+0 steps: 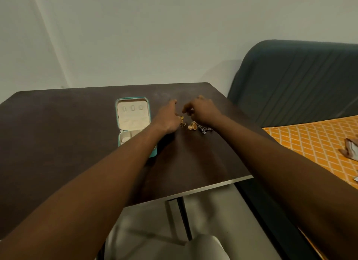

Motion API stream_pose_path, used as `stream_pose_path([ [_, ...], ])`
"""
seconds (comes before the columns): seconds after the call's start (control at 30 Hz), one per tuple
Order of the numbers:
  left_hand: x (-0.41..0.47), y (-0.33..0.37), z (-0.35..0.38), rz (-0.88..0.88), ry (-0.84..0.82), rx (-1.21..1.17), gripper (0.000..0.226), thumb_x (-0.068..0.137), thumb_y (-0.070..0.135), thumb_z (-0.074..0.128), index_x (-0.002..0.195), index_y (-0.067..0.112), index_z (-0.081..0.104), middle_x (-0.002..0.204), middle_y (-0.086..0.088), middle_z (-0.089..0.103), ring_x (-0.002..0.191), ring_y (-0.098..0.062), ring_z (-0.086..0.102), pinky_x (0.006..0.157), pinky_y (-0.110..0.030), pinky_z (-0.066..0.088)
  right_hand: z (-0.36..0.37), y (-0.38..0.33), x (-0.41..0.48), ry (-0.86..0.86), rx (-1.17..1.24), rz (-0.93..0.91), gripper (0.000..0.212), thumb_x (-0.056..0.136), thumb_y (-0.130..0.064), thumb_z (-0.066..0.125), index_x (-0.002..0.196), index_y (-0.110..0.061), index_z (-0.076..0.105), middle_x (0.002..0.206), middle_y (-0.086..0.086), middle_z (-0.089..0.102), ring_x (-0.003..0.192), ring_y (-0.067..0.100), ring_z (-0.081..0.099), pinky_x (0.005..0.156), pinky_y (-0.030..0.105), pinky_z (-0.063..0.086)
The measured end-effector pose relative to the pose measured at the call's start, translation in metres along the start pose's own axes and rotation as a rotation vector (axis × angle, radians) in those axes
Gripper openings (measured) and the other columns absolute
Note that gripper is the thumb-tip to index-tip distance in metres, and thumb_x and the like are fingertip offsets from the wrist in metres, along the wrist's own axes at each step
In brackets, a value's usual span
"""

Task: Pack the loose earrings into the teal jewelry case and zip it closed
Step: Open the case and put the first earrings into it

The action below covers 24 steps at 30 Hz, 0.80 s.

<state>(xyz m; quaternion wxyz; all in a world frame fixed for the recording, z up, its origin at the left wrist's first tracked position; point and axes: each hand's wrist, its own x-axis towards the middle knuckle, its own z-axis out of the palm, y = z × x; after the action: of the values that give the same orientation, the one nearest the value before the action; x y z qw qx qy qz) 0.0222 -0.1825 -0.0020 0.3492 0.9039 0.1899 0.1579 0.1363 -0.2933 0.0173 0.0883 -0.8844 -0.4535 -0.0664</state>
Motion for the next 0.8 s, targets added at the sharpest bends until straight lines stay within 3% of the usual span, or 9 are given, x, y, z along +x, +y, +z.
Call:
stream_pose_path([
  [0.23, 0.016, -0.012, 0.005, -0.028, -0.019, 0.006, 0.073, 0.092, 0.007, 0.053, 0.158, 0.013, 0.022, 0.137, -0.017, 0.060, 0.125, -0.032, 0.056, 0.104, -0.041, 0.045, 0.008, -0.003, 0.019, -0.105, -0.124, -0.080, 0.025, 0.089, -0.019, 0.063, 0.110, -0.032, 0.071, 0.119, -0.001, 0.066, 0.128, 0.023, 0.046, 0.101, 0.046, 0.034],
  [0.47, 0.016, -0.009, 0.004, -0.016, -0.020, -0.025, 0.073, 0.093, 0.008, 0.055, 0.158, 0.012, 0.023, 0.136, -0.016, 0.060, 0.124, -0.032, 0.056, 0.097, -0.035, 0.042, 0.008, -0.002, 0.020, -0.120, -0.041, -0.043, 0.018, 0.093, -0.025, 0.058, 0.106, -0.025, 0.070, 0.113, 0.004, 0.065, 0.127, 0.025, 0.045, 0.106, 0.054, 0.030],
  [0.6, 0.003, 0.003, -0.004, 0.023, 0.049, -0.109, 0.071, 0.091, 0.002, 0.055, 0.155, 0.012, 0.027, 0.112, -0.013, 0.068, 0.100, -0.025, 0.063, 0.078, -0.033, 0.045, -0.008, -0.005, 0.014, -0.093, 0.083, -0.020, 0.025, 0.093, -0.041, 0.055, 0.079, -0.023, 0.065, 0.087, 0.000, 0.062, 0.097, 0.023, 0.056, 0.096, 0.046, 0.035],
  [0.7, -0.010, 0.011, -0.016, 0.071, 0.072, -0.130, 0.064, 0.092, 0.003, 0.056, 0.151, 0.011, 0.033, 0.102, -0.015, 0.071, 0.093, -0.027, 0.066, 0.078, -0.038, 0.049, -0.022, -0.011, 0.006, -0.119, 0.265, 0.011, 0.026, 0.087, -0.030, 0.057, 0.072, -0.010, 0.064, 0.067, 0.001, 0.057, 0.073, 0.019, 0.050, 0.079, 0.039, 0.038],
  [0.8, -0.019, 0.009, -0.031, 0.099, 0.097, -0.090, 0.056, 0.090, 0.011, 0.068, 0.141, 0.016, 0.046, 0.095, -0.007, 0.073, 0.089, -0.021, 0.070, 0.079, -0.038, 0.054, -0.030, -0.018, -0.003, -0.130, 0.477, 0.031, 0.019, 0.084, -0.013, 0.060, 0.084, 0.001, 0.071, 0.083, 0.017, 0.071, 0.077, 0.025, 0.057, 0.075, 0.038, 0.047],
])
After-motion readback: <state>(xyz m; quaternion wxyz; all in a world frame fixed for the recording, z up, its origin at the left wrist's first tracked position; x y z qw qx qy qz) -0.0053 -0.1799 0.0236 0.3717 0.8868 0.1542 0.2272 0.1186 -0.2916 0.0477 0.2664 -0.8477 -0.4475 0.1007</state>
